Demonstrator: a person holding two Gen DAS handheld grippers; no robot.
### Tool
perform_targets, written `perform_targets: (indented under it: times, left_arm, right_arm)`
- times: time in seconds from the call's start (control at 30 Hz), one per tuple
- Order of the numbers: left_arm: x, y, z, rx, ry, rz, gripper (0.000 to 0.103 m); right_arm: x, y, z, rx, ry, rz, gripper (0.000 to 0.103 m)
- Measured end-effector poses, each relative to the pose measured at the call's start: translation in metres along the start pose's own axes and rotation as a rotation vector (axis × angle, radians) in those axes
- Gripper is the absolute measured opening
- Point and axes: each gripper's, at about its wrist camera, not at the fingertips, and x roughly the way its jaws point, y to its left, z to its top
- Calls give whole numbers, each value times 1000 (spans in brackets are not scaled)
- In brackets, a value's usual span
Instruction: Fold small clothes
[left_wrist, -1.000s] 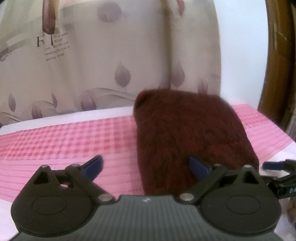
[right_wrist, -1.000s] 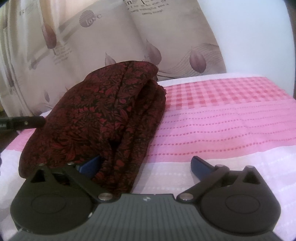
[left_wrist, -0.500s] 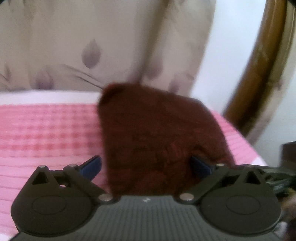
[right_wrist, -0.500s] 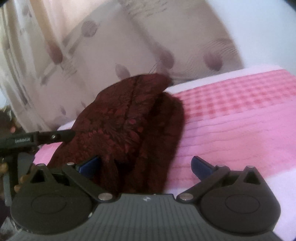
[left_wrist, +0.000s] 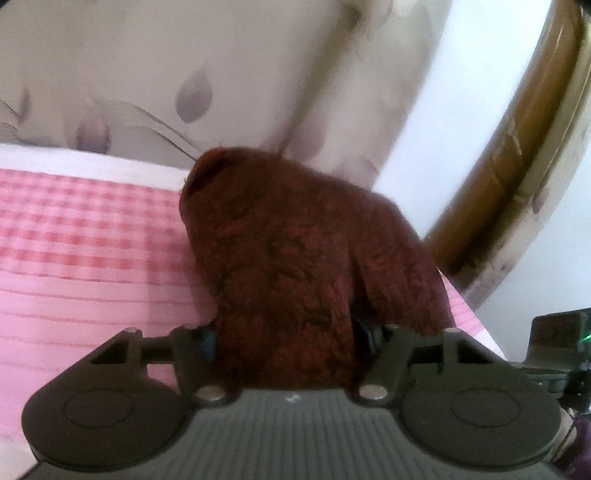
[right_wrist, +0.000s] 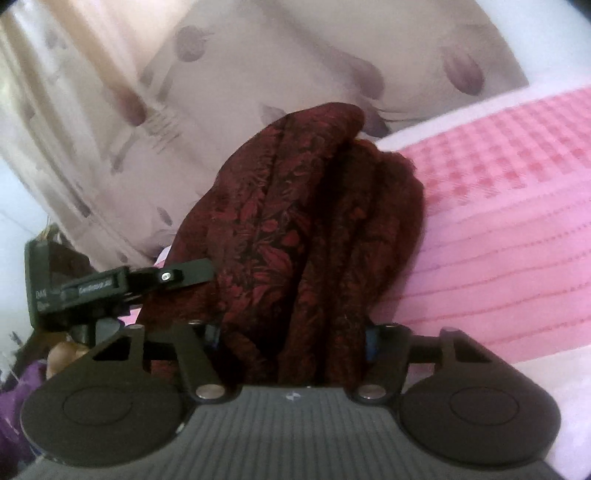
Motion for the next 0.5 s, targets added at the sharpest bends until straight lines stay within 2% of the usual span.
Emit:
perform_targets:
  times: [0.3,0.5]
  left_arm:
    - [-115,-4,-10,29,-47,113,65]
    - [-153,6,-41,29,-49,161,65]
  right_arm:
    - [-12,87,-27,-46,-51,99,60]
    - [-14,127,-60,-43,-45,138,60]
